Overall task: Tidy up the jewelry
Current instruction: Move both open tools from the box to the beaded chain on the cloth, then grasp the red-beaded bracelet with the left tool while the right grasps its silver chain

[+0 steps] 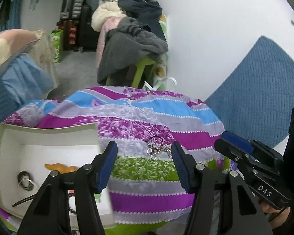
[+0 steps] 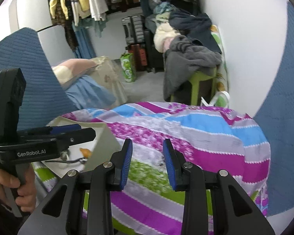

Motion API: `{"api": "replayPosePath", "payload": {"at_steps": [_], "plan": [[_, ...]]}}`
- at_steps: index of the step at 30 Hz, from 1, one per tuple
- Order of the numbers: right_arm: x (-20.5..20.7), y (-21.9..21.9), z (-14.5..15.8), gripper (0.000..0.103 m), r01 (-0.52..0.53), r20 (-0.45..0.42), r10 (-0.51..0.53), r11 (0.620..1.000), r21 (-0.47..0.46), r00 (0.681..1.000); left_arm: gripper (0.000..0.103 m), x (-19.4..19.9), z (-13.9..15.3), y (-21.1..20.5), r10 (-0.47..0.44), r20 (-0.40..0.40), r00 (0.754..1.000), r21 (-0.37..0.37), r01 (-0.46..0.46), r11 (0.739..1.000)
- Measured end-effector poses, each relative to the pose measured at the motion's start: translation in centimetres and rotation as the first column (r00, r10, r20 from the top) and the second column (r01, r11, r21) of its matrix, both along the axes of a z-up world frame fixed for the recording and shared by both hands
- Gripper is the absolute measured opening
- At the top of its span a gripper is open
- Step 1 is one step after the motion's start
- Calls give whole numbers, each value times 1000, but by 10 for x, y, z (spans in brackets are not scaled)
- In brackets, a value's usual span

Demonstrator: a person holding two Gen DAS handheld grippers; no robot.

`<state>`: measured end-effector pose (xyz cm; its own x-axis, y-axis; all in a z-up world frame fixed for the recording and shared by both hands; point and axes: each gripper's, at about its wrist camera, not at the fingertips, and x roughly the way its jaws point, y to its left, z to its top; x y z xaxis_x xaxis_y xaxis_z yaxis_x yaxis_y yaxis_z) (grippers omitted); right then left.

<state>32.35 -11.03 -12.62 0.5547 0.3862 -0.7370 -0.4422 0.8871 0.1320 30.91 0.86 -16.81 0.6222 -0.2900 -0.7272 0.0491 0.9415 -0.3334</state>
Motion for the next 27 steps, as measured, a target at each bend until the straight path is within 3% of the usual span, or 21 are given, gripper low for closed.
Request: {"api": "replayPosePath", "payload": {"at_steps": [6,8,12,22,24,27], "plan": [[6,-20,-37,30,-13,-47,13,1000,-8,999,55,26,-28,-24,-22,-67,997,-27,20,999],[11,-25,-56,30,-23,-80,22,1000,-10,997,47,35,-42,-30,-28,-100,995,-30,26,999],[25,-28,-95,30,-38,-132,34,999,-29,991,43,53,-71,-41,-30,-164,986,-35,25,999],[53,-25,-155,30,-105,-172,96,994,-41,980,36,93,-123,-47,-19,-251,968,-56,5,998],[58,-25,-166,30,-113,-169,103,992,-51,980,27,102,-134,-51,-24,-273,962,-59,8,998],[65,-28,-176,30,-113,-162,101,991,-66,982,26,113,-149,-55,-28,-304,952,-58,11,998]]}}
